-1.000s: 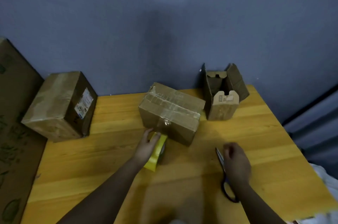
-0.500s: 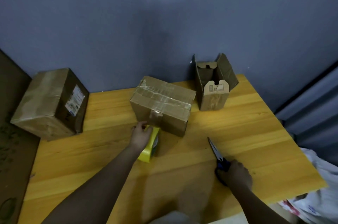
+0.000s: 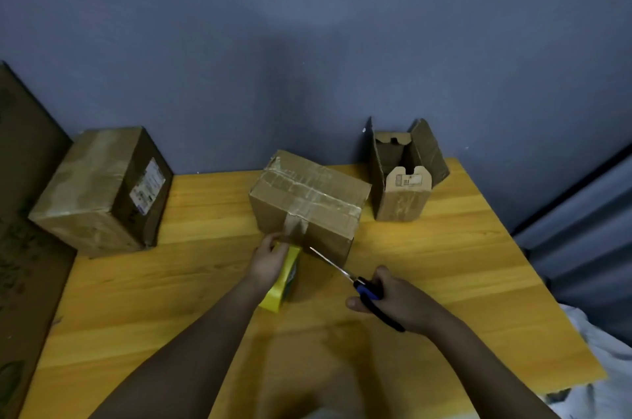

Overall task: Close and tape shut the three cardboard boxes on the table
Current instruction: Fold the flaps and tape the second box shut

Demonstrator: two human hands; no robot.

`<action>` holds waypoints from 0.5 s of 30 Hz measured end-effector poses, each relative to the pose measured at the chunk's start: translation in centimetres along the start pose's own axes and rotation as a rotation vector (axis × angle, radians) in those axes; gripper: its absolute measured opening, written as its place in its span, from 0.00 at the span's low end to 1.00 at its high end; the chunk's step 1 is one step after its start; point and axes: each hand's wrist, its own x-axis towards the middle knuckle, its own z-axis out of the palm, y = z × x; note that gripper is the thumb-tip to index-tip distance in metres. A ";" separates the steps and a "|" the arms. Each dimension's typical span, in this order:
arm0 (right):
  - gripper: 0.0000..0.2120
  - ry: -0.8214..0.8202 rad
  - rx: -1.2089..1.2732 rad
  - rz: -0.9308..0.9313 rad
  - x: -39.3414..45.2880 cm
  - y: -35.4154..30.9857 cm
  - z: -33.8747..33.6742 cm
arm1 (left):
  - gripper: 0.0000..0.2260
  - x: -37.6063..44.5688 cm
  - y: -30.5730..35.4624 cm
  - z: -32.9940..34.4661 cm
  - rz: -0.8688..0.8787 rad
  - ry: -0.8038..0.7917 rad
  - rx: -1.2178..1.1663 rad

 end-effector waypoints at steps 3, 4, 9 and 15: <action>0.28 0.057 -0.164 0.019 1.3 -1.5 -0.3 | 0.13 0.0 0.0 -0.1 0.008 -0.024 0.003; 0.29 0.091 -0.208 0.018 1.8 -2.0 -0.3 | 0.13 0.0 0.0 -0.2 0.005 -0.031 0.002; 0.34 0.168 -0.278 0.036 3.6 -3.6 -0.3 | 0.13 0.0 0.1 -0.2 0.003 -0.033 -0.015; 0.38 0.176 -0.319 0.015 4.8 -4.5 0.3 | 0.07 -0.4 0.3 -0.4 -0.010 -0.026 -0.047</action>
